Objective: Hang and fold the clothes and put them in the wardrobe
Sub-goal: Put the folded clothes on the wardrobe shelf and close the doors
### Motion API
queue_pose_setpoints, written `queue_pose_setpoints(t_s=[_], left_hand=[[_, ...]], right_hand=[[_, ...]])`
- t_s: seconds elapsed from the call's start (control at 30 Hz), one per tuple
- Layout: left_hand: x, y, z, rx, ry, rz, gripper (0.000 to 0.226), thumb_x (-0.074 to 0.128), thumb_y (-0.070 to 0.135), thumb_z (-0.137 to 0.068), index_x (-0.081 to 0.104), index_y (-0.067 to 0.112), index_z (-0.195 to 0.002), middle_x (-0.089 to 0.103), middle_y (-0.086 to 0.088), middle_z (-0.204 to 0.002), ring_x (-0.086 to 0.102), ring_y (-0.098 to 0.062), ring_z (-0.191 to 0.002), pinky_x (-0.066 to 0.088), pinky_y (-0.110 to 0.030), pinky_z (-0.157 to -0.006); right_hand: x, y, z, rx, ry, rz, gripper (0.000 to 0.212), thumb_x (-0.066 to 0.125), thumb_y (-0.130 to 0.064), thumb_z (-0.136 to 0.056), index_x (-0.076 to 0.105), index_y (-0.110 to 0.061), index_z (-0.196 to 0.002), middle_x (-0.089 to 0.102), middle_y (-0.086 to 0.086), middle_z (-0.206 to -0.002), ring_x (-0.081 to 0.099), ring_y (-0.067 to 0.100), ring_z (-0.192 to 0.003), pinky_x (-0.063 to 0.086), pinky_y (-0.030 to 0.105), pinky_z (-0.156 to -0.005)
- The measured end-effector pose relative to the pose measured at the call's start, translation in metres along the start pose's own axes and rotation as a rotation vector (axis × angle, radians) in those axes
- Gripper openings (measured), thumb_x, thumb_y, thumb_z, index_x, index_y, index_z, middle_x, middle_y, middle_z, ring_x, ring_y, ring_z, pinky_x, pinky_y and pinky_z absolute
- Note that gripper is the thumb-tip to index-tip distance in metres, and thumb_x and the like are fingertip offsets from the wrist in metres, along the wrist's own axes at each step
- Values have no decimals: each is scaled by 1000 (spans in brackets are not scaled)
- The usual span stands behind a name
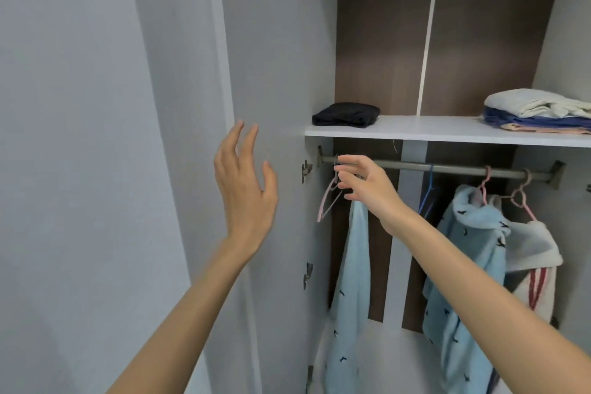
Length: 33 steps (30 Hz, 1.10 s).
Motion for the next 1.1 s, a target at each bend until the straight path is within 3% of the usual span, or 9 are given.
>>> queue_pose_setpoints(t_s=[0.13, 0.27, 0.37, 0.43, 0.53, 0.67, 0.83, 0.97, 1.1], left_hand=[[1, -50, 1, -260, -95, 143, 59, 49, 12, -92, 27, 11, -147, 24, -5, -151, 21, -16, -140, 17, -32, -117], [5, -71, 12, -420, -210, 380, 43, 44, 14, -97, 41, 21, -139, 53, 9, -133, 50, -6, -121, 42, -33, -104], [5, -77, 17, -455, -217, 425, 34, 44, 20, -99, 51, 18, -132, 62, 5, -121, 58, -13, -110, 47, -29, -94], [3, -79, 16, -449, -266, 472, 35, 43, 27, -100, 52, 17, -133, 63, 3, -123, 58, -14, -113, 47, -27, -95], [1, -83, 16, -431, -357, 530, 41, 43, 34, -100, 48, 24, -139, 58, 15, -131, 53, 2, -118, 44, -24, -102], [8, -85, 16, -428, -473, 585, 43, 50, 32, -97, 45, 31, -140, 53, 15, -136, 54, -5, -121, 49, -39, -99], [24, -61, 16, -393, -581, 737, 44, 59, 21, -93, 48, 32, -134, 57, 10, -131, 58, 3, -111, 56, -22, -78], [54, -48, 18, -265, -610, 630, 43, 59, 32, -92, 49, 37, -133, 57, 14, -131, 58, -4, -114, 53, -27, -91], [94, -32, 32, -162, -706, 521, 39, 44, 43, -97, 38, 51, -135, 46, 22, -137, 53, -7, -121, 47, -27, -99]], right_hand=[[47, 2, -3, 20, 5, 20, 35, 49, -15, -97, 49, -20, -132, 59, -4, -125, 64, 20, -98, 53, 51, -88], [70, 12, -5, 16, 24, 33, 34, 51, -15, -97, 50, -24, -129, 59, -9, -120, 59, 10, -105, 49, 40, -98], [78, 21, 0, 10, 60, 43, 32, 52, -14, -96, 50, -28, -124, 57, -20, -111, 60, 12, -101, 50, 39, -97], [85, 27, 9, -18, 79, 38, 32, 54, -12, -94, 50, -31, -120, 56, -22, -110, 61, 15, -97, 50, 36, -95], [101, 38, 26, -91, 49, 32, 34, 57, -13, -93, 50, -30, -121, 55, -19, -119, 58, 6, -98, 49, 25, -90], [126, 56, 43, -161, -19, 102, 52, 68, -23, -86, 44, -33, -131, 47, -21, -130, 52, 0, -108, 50, 23, -87], [127, 68, 47, -193, 171, 72, 60, 69, -17, -86, 38, -37, -133, 47, -16, -132, 53, 0, -109, 51, 19, -86], [99, 84, 52, -185, 254, 200, 55, 60, -21, -93, 35, -29, -141, 45, -16, -138, 47, -12, -113, 41, 4, -88], [58, 107, 51, -161, 340, 227, 48, 53, -22, -97, 38, -24, -143, 59, -8, -129, 59, 5, -109, 53, 28, -90]])
Point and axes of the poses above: each hand's wrist, its own z-axis away from the middle knuckle, its own x-axis out of the palm, y = z × x, the point moved 2 cm from there along -z, towards the middle knuckle
